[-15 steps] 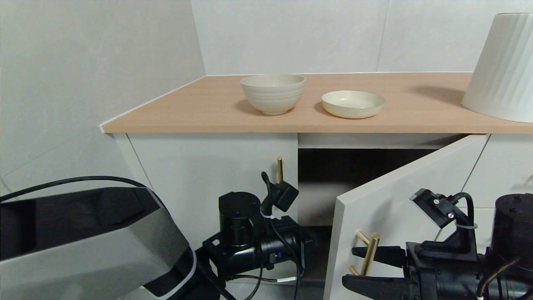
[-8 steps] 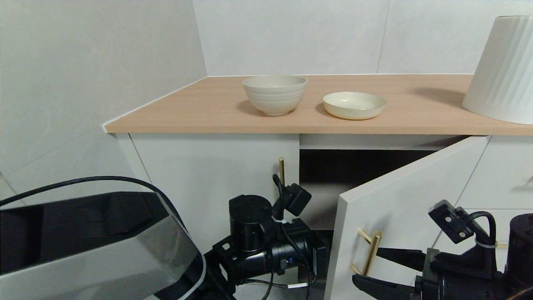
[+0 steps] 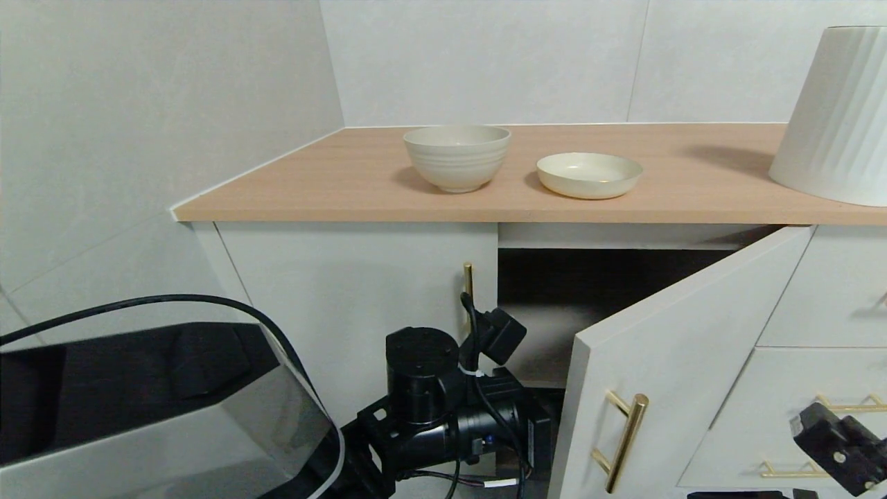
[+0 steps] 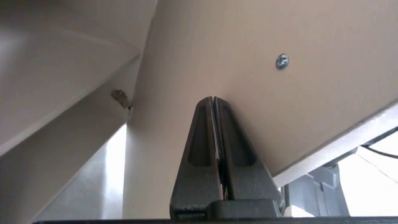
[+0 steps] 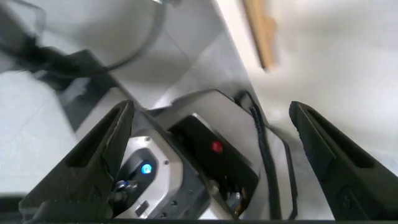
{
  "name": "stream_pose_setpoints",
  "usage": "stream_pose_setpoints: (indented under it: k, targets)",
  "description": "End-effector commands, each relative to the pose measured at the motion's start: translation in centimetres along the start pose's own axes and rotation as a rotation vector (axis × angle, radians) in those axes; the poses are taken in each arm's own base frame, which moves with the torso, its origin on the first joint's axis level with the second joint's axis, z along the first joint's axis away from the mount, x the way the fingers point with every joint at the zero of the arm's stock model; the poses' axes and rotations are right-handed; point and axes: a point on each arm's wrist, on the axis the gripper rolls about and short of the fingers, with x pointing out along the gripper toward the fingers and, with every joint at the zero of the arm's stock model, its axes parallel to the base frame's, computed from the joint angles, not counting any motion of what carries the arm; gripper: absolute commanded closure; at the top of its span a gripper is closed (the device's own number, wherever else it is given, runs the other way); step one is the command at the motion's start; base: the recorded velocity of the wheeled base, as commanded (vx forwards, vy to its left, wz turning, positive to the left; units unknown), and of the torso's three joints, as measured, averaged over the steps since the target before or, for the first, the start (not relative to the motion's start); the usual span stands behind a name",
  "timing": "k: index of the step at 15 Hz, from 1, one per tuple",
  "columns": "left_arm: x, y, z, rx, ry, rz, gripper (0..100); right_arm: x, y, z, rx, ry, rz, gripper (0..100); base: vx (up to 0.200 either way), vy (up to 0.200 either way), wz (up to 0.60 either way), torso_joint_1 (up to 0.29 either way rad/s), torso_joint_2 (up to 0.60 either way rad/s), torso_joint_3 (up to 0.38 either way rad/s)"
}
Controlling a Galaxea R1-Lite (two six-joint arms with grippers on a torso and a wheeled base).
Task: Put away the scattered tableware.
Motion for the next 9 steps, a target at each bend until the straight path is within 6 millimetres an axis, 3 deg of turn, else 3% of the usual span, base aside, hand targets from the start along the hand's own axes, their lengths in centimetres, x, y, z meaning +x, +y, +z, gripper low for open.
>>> stream_pose_setpoints:
  k: [1,4,9]
  targets:
    - [-0.1,-0.4,0.3,0.000,0.004,-0.007,100,-0.9,0.5,0.2,-0.029,-0.047,0.030,0,-0.200,0.000,0.00,0.002,0.00,0.002]
    - [0.0,-0.6,0.7,-0.002,0.008,-0.006,100,-0.9,0.5,0.2,-0.038,-0.041,0.029,0,-0.200,0.000,0.00,0.009,0.00,0.001]
    - [2.4,1.0,1.2,-0.025,0.040,0.018,100,-0.9,0.5,0.2,-0.039,-0.040,0.031,0,0.000,0.000,0.00,0.000,0.00,0.000]
